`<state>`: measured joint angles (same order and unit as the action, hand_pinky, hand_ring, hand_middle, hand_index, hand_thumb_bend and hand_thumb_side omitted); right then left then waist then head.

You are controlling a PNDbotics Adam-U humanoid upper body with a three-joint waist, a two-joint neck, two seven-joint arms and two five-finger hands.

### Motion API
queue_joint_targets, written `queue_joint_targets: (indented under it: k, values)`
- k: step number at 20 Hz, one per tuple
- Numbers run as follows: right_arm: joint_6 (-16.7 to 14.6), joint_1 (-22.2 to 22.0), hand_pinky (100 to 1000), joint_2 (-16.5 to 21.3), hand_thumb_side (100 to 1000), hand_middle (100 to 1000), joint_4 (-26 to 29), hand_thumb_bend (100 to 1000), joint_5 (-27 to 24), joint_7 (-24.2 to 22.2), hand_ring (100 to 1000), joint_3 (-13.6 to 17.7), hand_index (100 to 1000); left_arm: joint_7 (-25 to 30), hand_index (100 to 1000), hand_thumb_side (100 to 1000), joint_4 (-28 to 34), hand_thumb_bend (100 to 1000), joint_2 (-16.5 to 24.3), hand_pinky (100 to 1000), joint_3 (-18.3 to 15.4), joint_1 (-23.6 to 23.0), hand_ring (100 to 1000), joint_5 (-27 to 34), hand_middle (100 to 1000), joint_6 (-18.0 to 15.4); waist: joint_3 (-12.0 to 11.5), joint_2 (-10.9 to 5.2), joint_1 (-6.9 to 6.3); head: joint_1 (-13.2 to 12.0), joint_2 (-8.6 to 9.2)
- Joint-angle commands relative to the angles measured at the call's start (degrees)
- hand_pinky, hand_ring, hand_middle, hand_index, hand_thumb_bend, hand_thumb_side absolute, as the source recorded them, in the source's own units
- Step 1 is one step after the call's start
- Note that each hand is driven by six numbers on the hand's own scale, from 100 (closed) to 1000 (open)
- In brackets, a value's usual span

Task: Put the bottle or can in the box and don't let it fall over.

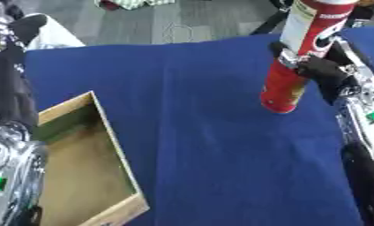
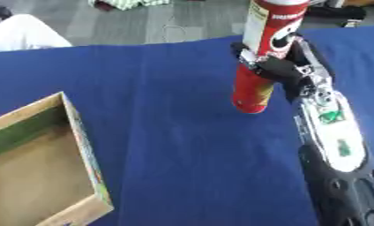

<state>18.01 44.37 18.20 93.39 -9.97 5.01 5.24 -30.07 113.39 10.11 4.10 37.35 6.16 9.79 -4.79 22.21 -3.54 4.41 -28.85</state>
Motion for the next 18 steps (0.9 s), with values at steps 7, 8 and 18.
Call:
queue_joint_targets:
  k: [7,8,18]
  values:
    - [0.1,3.1,1000,5.3,100,537,5.0,100,-2.3,0.2,867,-1.8,533,-4.4,753,639,1.2,100,8.4,873,-4.3,-6.3,677,2.5,827,-4.8,-0.9,-3.65,0.88,1.7,-1.98]
    - [0.3,3.5,1000,5.5,100,531,5.5,100,-2.6,0.1,863,-2.1,526,-4.8,752,638,1.2,100,9.2,872,-4.7,-7.5,672,2.5,824,-4.9,-1.0,-3.85,0.99,1.9,-2.15]
    - [3.8,7.2,1000,4.3,100,519,9.3,100,-7.2,-0.8,847,-6.5,512,-8.4,749,631,1.2,100,13.8,867,-7.4,-16.2,664,2.8,821,-7.4,-0.8,-6.55,2.28,0.4,-4.96]
